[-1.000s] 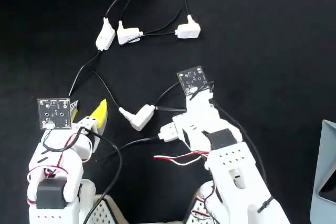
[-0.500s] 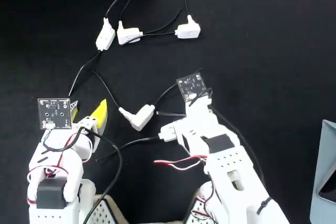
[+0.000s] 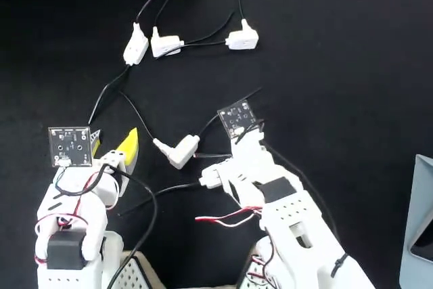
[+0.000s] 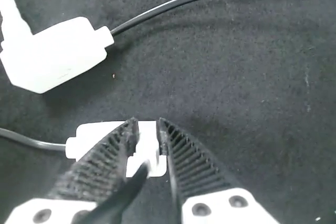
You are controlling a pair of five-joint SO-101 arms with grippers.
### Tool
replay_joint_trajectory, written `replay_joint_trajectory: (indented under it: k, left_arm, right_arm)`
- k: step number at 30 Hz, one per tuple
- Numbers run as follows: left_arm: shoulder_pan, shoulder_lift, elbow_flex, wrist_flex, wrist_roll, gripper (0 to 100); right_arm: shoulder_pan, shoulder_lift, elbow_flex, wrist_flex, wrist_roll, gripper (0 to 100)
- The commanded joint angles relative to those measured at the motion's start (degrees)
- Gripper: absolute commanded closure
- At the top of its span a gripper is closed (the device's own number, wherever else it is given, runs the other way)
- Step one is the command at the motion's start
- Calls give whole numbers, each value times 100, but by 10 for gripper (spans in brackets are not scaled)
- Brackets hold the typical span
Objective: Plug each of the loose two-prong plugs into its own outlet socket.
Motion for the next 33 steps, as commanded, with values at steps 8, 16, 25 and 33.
replay_joint_trajectory:
  k: [8,16,25,33]
  left_arm:
    - [-66,-9,-22,-97,18,752]
    - [-66,-9,-13,-9,18,752]
    - [-66,-9,-13,26,18,752]
    - [-66,-9,101,-18,9,752]
  right_arm:
    - [-114,1059,-92,-325,53,987]
    - [-105,1622,-646,-369,62,987]
    - [9,1666,-2404,-141,79,987]
    - [0,1903,-3943,176,79,987]
